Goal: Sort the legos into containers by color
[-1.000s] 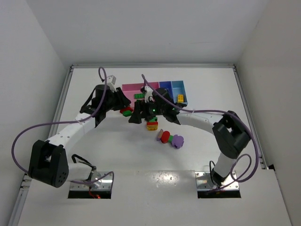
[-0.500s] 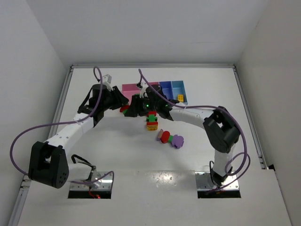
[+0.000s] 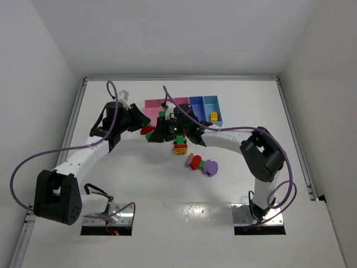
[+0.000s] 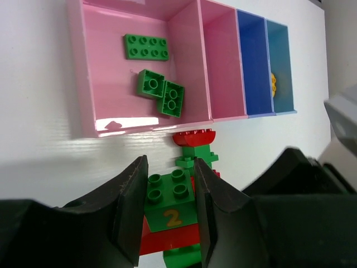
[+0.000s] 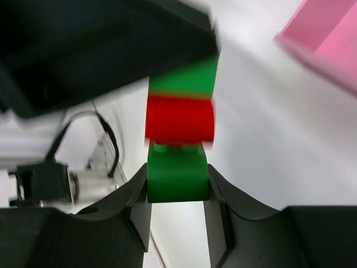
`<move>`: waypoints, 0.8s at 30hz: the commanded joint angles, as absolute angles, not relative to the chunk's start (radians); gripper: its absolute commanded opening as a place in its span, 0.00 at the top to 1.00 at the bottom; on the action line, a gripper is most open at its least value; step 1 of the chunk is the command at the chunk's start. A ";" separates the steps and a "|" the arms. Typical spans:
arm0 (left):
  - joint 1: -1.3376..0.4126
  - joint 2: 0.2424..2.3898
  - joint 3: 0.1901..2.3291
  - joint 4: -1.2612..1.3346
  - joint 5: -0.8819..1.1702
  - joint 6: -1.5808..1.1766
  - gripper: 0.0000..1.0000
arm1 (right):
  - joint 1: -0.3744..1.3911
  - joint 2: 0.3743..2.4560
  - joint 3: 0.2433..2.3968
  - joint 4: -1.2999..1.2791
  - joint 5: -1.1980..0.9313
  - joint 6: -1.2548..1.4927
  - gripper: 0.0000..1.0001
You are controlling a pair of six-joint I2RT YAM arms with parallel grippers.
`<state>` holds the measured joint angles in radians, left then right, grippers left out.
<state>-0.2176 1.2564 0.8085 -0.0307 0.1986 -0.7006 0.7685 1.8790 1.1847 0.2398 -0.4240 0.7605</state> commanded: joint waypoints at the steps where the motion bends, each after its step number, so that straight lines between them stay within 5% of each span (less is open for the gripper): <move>1: -0.177 1.203 0.795 -0.002 0.209 -0.710 1.00 | 0.811 1.787 1.132 0.295 -0.475 0.661 1.00; 11: -0.123 1.161 0.784 -0.021 0.209 -0.681 1.00 | 0.835 1.622 0.971 0.173 -0.516 0.407 1.00; 17: -0.111 1.117 0.784 -0.040 0.161 -0.649 1.00 | 0.709 1.555 0.999 0.120 -0.315 0.243 1.00; 24: -0.092 1.088 0.784 -0.040 0.161 -0.649 1.00 | 0.675 1.826 1.291 0.132 -0.253 0.176 1.00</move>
